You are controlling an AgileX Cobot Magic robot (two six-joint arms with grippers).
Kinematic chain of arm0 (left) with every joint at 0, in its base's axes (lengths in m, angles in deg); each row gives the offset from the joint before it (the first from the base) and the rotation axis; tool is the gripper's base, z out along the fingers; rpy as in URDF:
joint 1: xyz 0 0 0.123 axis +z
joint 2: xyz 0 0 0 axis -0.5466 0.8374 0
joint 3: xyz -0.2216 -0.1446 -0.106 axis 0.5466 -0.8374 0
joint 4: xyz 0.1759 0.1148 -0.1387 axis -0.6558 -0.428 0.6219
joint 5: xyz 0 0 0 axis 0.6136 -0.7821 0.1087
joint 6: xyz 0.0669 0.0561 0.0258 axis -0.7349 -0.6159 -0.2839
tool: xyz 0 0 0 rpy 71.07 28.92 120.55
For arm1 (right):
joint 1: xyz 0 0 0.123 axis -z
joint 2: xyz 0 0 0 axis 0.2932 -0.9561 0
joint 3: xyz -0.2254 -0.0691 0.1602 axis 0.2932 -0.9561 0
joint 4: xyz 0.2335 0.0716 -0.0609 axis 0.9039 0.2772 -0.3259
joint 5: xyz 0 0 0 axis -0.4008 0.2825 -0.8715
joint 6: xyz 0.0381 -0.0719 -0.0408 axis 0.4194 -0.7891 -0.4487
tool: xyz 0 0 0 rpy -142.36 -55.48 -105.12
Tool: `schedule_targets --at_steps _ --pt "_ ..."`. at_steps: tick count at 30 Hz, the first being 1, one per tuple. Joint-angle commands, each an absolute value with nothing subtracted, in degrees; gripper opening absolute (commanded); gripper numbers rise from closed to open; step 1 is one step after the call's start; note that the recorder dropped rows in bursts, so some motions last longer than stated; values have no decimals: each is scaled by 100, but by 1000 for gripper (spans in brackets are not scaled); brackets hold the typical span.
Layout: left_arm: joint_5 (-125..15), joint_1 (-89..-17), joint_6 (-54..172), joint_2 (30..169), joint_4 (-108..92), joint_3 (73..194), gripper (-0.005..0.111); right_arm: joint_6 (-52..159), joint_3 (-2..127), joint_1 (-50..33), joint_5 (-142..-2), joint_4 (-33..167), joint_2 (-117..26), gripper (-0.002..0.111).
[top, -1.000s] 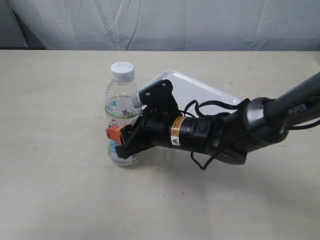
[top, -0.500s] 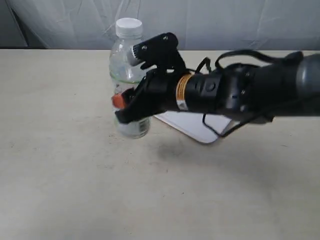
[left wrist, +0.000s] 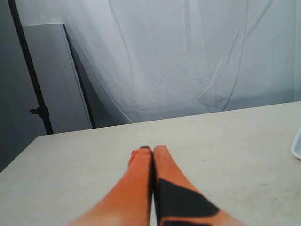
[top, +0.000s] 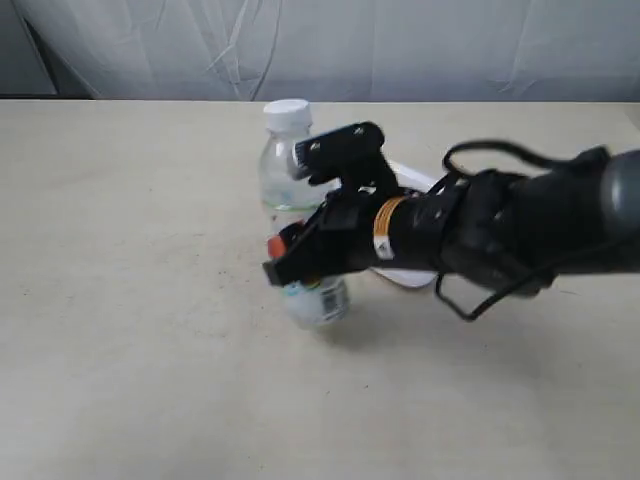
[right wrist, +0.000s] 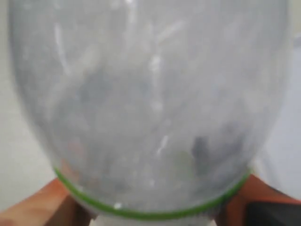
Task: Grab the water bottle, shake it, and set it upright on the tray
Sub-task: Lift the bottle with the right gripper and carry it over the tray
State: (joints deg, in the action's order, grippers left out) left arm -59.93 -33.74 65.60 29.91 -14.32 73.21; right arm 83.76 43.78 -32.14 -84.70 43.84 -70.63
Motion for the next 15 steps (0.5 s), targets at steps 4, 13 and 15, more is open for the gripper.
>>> schedule_targets --at_steps 4,13,15 --pt "-5962 -3431 6584 2962 -1451 7307 0 7663 5640 -2597 -7690 4858 -6095 -1" --pt "-5962 -3431 6584 2962 -1451 7307 0 8496 6334 -3572 -8998 4723 -7134 -1" --pt "-5962 -3431 6584 2962 -1451 7307 0 8521 7281 -4006 -8653 4404 -7443 -1"
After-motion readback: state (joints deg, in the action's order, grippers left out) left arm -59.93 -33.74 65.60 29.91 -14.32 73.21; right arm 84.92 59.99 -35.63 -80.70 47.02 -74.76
